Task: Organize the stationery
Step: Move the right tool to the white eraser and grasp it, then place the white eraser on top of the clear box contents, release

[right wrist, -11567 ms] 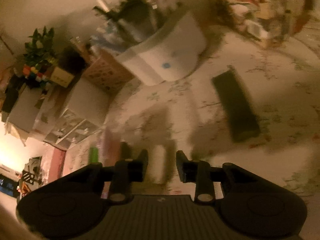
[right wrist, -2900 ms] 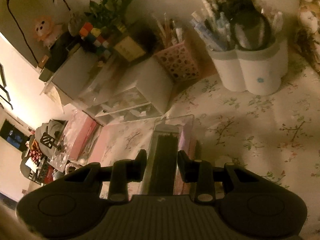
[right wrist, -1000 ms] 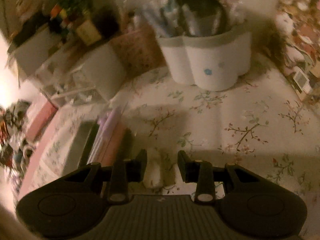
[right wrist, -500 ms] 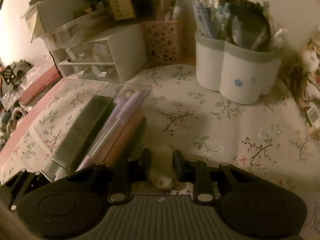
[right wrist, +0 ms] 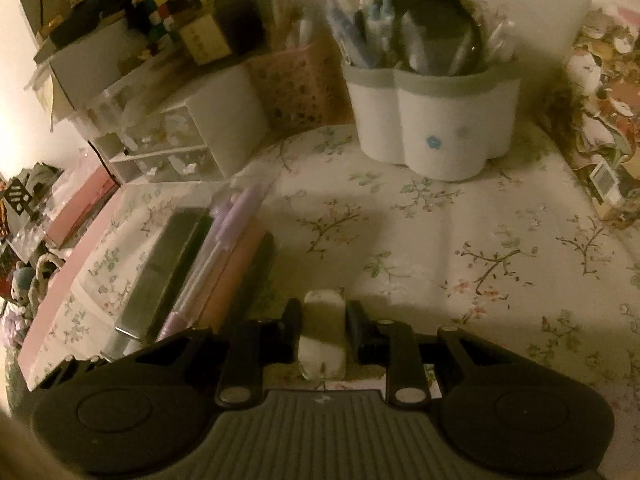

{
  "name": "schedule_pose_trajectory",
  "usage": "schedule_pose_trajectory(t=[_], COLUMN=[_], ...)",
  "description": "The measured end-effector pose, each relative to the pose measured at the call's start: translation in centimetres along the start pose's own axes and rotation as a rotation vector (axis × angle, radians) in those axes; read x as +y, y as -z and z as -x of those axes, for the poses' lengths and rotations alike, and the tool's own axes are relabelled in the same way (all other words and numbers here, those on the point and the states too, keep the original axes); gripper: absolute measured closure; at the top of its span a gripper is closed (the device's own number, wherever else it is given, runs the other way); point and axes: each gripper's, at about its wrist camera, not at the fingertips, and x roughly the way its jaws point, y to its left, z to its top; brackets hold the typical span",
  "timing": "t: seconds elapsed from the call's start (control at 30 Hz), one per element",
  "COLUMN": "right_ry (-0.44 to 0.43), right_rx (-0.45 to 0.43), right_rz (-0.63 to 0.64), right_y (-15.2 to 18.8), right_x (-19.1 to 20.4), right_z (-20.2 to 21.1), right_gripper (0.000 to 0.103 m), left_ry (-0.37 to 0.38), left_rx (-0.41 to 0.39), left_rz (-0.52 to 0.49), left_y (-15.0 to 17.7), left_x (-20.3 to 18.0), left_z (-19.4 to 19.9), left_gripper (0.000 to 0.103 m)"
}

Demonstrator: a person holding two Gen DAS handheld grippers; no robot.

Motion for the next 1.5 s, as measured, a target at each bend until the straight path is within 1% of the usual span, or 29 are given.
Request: schedule_pose_trajectory(t=[0.1, 0.23, 0.37, 0.47, 0.7, 1.07, 1.2, 1.5], right_ry=[0.006, -0.017, -0.009, -0.032, -0.054, -0.109, -0.127, -0.125], right_rx=[-0.006, -0.010, -0.024, -0.026, -0.030, 0.002, 0.016, 0.046], right_rz=[-0.002, -0.032, -0.056, -0.081, -0.056, -0.016, -0.019, -0.036], right_y=[-0.2, -0.4, -1.1, -1.7, -2.6, -4.1, -4.6, -5.4], right_x=[0.1, 0.1, -0.1, -0.2, 1.4, 4.4, 5.3, 6.4], right_z=[0.3, 1.0, 2.1, 2.7, 3.2, 1.9, 1.1, -0.3], right_gripper=[0.072, 0.072, 0.072, 0.072, 0.072, 0.072, 0.072, 0.072], left_ry=[0.000, 0.000, 0.001, 0.001, 0.001, 0.001, 0.001, 0.002], left_rx=[0.000, 0.000, 0.000, 0.000, 0.000, 0.000, 0.000, 0.001], left_rz=[0.000, 0.000, 0.000, 0.000, 0.001, 0.001, 0.000, 0.001], left_y=[0.0, 0.0, 0.0, 0.0, 0.0, 0.0, 0.0, -0.1], left_x=[0.0, 0.0, 0.1, 0.1, 0.1, 0.1, 0.1, 0.1], left_z=[0.0, 0.0, 0.0, 0.1, 0.1, 0.1, 0.1, 0.1], left_gripper=[0.031, 0.031, 0.031, 0.031, 0.031, 0.031, 0.030, 0.031])
